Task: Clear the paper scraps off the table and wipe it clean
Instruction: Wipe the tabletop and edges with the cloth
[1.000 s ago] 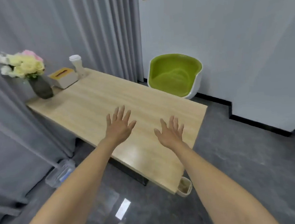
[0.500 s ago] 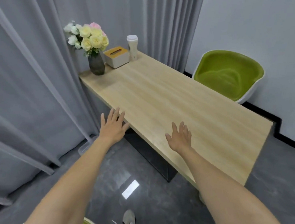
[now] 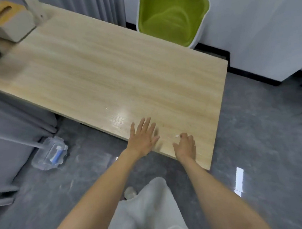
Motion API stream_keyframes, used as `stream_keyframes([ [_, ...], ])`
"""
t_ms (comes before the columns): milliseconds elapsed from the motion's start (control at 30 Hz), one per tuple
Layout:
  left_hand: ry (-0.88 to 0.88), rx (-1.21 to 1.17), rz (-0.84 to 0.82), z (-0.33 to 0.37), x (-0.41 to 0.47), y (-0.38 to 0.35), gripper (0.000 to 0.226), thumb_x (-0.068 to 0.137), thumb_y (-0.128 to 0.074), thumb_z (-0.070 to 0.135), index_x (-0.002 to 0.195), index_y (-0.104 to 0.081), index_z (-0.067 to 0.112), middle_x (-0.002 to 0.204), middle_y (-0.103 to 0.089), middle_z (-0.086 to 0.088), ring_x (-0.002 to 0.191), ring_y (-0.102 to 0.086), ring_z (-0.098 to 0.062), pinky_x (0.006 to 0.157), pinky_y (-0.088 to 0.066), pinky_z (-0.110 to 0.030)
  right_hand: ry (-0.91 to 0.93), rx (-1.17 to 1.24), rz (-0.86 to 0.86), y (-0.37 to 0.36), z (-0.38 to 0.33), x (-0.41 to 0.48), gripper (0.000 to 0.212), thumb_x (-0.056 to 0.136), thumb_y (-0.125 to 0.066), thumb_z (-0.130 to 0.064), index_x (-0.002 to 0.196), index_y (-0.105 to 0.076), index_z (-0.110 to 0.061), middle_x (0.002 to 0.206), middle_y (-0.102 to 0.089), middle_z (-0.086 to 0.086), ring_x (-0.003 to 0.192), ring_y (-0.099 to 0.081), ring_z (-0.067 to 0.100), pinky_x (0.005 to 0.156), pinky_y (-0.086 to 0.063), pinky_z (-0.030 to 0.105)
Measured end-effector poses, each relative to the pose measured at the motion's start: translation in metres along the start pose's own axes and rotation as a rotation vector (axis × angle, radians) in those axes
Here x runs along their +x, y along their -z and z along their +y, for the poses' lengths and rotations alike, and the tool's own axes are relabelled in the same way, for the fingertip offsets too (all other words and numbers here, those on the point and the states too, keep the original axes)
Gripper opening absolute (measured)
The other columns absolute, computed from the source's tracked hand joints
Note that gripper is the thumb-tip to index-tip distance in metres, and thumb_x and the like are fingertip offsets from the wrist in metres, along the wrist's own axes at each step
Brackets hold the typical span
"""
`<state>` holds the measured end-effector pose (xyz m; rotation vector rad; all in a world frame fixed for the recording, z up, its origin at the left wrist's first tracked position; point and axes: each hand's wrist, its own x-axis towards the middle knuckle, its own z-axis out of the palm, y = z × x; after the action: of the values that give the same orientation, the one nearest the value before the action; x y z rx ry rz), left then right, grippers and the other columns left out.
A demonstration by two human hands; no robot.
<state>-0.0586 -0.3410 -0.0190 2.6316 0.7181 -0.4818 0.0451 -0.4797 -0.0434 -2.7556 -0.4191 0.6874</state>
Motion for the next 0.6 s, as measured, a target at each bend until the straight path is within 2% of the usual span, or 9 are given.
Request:
stream_keyframes([
  [200, -0.078, 0.001, -0.011, 0.011, 0.026, -0.033, 0.062, 0.102, -0.017, 0.048, 0.153, 0.004, 0.021, 0.16, 0.015, -0.001, 0.146, 0.017, -0.017, 0.115, 0.012, -0.046, -0.073, 0.214, 0.171, -0.012, 0.003, 0.022, 0.021, 0.089, -0.062, -0.026, 0.106, -0.056, -0.015, 0.111, -0.058, 0.004, 0.105, -0.055, 0.024, 0.091, -0.037, 0.033],
  [300, -0.104, -0.004, 0.02, 0.016, 0.035, -0.039, 0.059, 0.102, -0.018, 0.047, 0.153, -0.001, 0.023, 0.16, 0.011, 0.001, 0.146, 0.015, -0.016, 0.115, 0.012, -0.044, -0.066, 0.23, 0.213, -0.019, 0.005, 0.024, 0.01, 0.09, -0.06, -0.026, 0.096, -0.059, -0.018, 0.104, -0.06, 0.001, 0.101, -0.056, 0.021, 0.092, -0.038, 0.033],
  [400, -0.126, 0.013, 0.039, 0.029, 0.041, -0.042, 0.058, 0.102, -0.018, 0.046, 0.153, -0.003, 0.023, 0.161, 0.008, 0.001, 0.147, 0.013, -0.015, 0.115, 0.012, -0.043, -0.049, 0.24, 0.218, -0.02, 0.006, 0.025, 0.008, 0.091, -0.058, -0.025, 0.093, -0.062, -0.018, 0.102, -0.061, 0.0, 0.098, -0.056, 0.021, 0.091, -0.039, 0.034],
  [600, -0.114, -0.074, 0.079, 0.073, 0.053, -0.039, 0.058, 0.102, -0.018, 0.046, 0.154, -0.007, 0.021, 0.161, 0.004, 0.001, 0.147, 0.01, -0.014, 0.116, 0.009, -0.042, -0.068, 0.428, 0.229, 0.001, 0.032, 0.036, 0.007, 0.087, -0.057, -0.016, 0.081, -0.056, -0.017, 0.084, -0.06, -0.003, 0.08, -0.056, 0.017, 0.069, -0.042, 0.029],
])
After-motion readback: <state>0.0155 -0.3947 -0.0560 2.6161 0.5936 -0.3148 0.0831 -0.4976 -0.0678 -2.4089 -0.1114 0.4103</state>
